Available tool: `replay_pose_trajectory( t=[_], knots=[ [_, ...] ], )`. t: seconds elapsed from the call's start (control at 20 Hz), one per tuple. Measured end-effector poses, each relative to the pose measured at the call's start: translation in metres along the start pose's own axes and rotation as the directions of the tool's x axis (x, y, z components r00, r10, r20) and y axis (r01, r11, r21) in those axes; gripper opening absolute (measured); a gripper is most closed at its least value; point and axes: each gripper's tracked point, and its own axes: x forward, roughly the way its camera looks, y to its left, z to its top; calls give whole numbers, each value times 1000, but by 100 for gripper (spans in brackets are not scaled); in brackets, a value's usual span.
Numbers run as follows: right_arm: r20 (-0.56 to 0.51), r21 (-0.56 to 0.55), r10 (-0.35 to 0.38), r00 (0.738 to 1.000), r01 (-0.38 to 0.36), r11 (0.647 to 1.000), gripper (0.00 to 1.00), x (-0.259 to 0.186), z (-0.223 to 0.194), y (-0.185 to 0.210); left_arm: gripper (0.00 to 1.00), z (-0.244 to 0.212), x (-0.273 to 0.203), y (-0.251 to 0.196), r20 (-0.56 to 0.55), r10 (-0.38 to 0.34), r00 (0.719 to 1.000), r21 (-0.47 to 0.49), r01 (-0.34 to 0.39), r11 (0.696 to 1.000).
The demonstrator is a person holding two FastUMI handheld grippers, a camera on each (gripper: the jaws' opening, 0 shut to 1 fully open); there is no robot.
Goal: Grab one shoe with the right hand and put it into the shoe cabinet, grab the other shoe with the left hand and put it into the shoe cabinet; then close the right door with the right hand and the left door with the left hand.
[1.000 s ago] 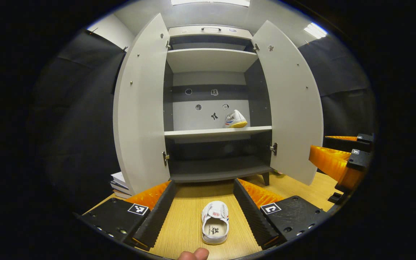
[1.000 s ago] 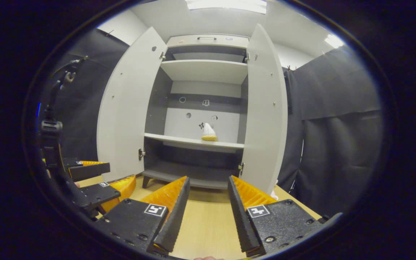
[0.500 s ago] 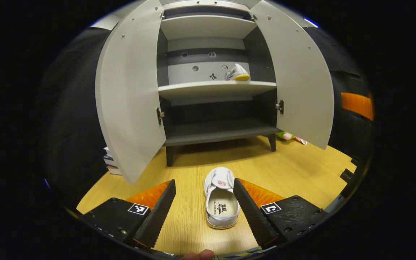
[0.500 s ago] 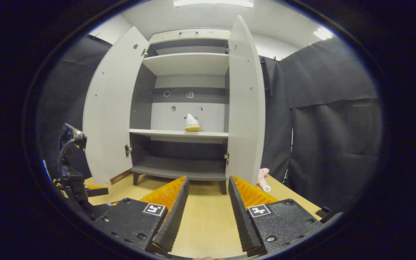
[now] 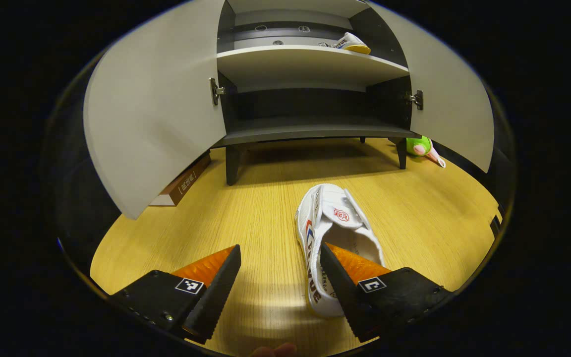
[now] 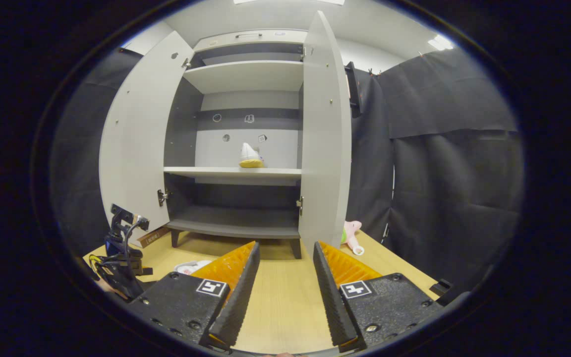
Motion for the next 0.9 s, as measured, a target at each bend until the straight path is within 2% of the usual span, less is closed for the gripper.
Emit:
replay_pose_trajectory(
  t=[0.1,0.15,0.2,0.5,0.6,0.7,0.75,0.8,0.85,0.9],
  knots=[
    [-10,3,-2,1000,2,1000,70,5,-3,-1,95,-1,11,-6,-10,-29,1000,-19,29,999],
    [-12,4,-3,1000,3,1000,73,7,-4,0,95,-1,14,-7,-11,-42,999,-26,41,999],
    [-15,4,-5,1000,5,1000,70,10,-4,0,95,-1,17,-11,-12,-55,998,-31,55,998],
    [-30,-7,0,1000,0,1000,70,22,-8,4,98,1,34,-28,-29,-154,988,-42,153,987],
    [-35,-9,4,999,-5,1000,70,24,-11,5,92,1,37,-30,-30,-169,985,-57,167,984],
    [-42,-16,7,999,-8,1000,70,25,-13,5,82,4,39,-31,-22,-167,986,-61,165,984],
    [-44,-20,7,999,-8,1000,69,26,-14,4,64,5,41,-31,-18,-161,987,-64,160,985],
    [-46,-22,8,999,-9,1000,70,26,-15,4,70,5,42,-32,-16,-158,987,-64,157,986],
    [-49,-25,9,999,-10,1000,70,27,-16,4,63,7,44,-36,-15,-162,987,-60,161,985],
    [-50,-27,9,999,-10,1000,70,27,-15,3,43,7,46,-35,-16,-148,989,-48,147,988]
  ],
)
